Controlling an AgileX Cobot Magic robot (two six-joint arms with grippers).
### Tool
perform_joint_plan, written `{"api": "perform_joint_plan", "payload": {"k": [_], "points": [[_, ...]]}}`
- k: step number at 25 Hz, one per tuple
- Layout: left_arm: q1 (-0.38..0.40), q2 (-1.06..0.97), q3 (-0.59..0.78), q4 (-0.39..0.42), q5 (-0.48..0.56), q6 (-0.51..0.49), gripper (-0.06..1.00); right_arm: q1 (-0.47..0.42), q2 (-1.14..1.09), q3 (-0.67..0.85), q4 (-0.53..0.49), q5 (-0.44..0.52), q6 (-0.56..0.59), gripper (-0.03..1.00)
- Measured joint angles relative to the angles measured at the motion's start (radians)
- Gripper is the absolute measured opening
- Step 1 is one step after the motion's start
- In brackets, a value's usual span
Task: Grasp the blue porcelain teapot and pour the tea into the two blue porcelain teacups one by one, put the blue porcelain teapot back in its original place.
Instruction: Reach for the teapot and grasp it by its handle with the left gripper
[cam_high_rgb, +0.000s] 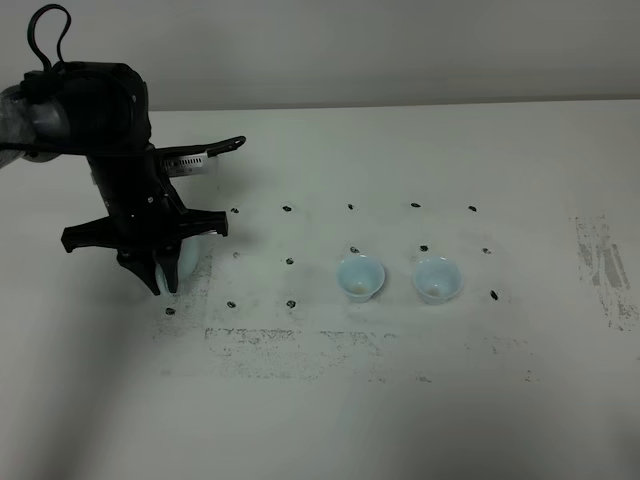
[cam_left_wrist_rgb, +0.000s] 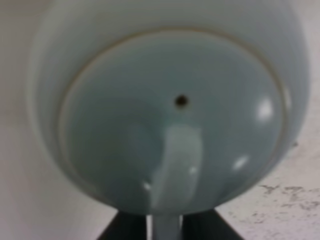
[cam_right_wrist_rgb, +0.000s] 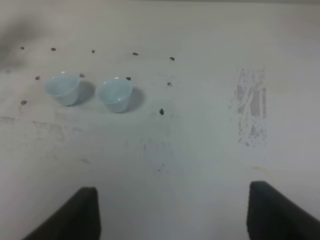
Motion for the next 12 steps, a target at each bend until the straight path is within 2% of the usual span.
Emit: {"api": "perform_joint_plan", "payload": {"k": [12], "points": [[0.000,0.000,0.000,-0.001,0.000,-0.004,0.01,0.000,0.000,0.002,0.000,0.000,0.000,0.59]]}}
